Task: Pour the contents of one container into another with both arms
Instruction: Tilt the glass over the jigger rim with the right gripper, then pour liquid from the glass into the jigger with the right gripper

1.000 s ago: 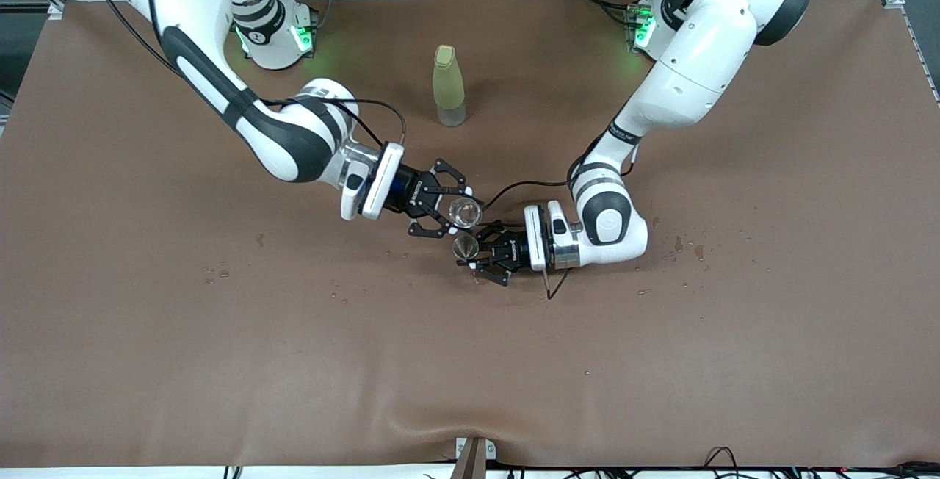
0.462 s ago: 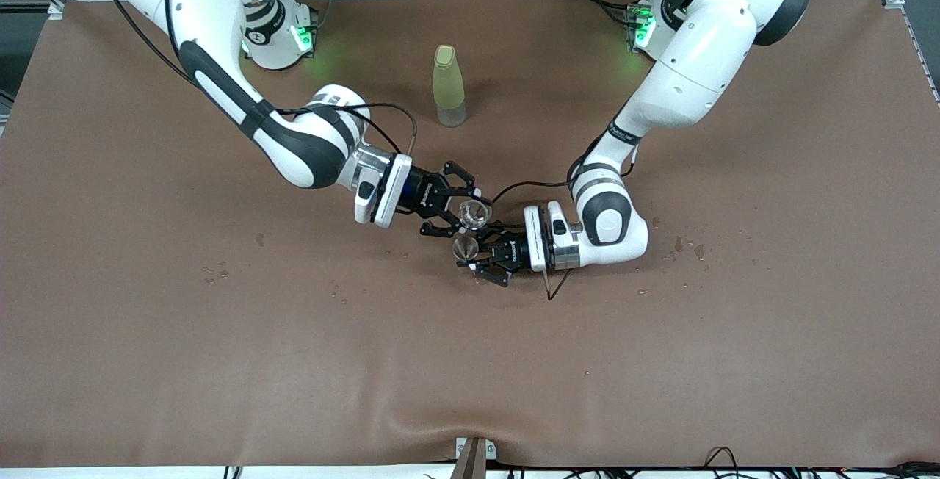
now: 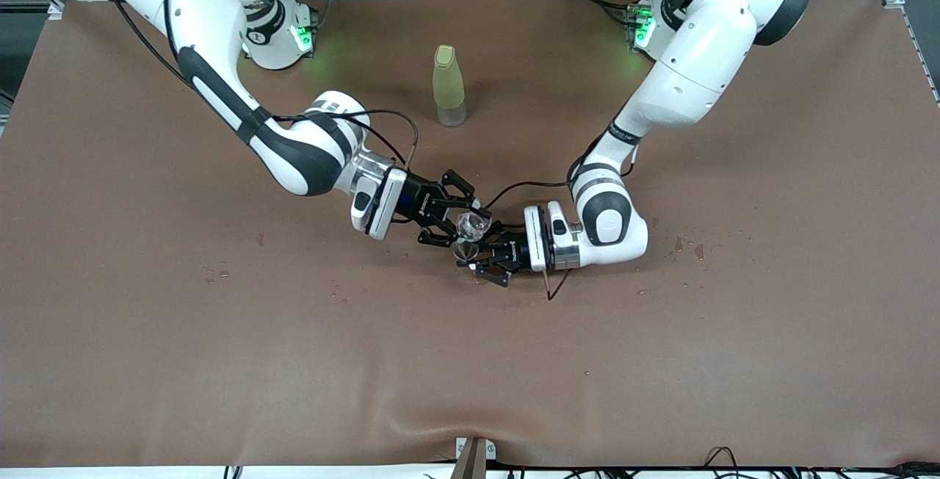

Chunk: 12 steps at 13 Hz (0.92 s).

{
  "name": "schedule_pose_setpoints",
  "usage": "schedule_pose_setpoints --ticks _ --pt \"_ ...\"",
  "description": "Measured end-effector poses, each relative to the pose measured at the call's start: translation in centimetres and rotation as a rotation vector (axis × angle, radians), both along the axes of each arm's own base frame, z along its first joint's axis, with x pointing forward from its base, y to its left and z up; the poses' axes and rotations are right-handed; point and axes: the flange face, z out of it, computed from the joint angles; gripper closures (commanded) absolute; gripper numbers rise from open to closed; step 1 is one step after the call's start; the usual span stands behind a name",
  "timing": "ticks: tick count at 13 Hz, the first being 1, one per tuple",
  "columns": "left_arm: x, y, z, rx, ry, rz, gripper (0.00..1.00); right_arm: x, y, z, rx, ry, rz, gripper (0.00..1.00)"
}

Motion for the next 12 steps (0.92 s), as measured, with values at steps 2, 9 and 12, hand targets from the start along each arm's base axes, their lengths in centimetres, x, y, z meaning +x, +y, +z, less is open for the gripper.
schedule_pose_setpoints --ticks 2,9,12 --pt "0.0 0.0 0.0 0.000 0.000 0.000 1.00 -0.2 0.4 -0.2 0.029 0.048 -0.029 0.88" --pt "0.0 0.0 0.0 0.004 0.000 0.003 1.00 -1.1 1.2 -0.7 0.138 0.245 -0.128 0.88" --pt "0.1 0.2 -0.1 0.013 0.000 0.010 1.00 -1.1 1.3 -0.8 0.170 0.310 -0.147 0.88"
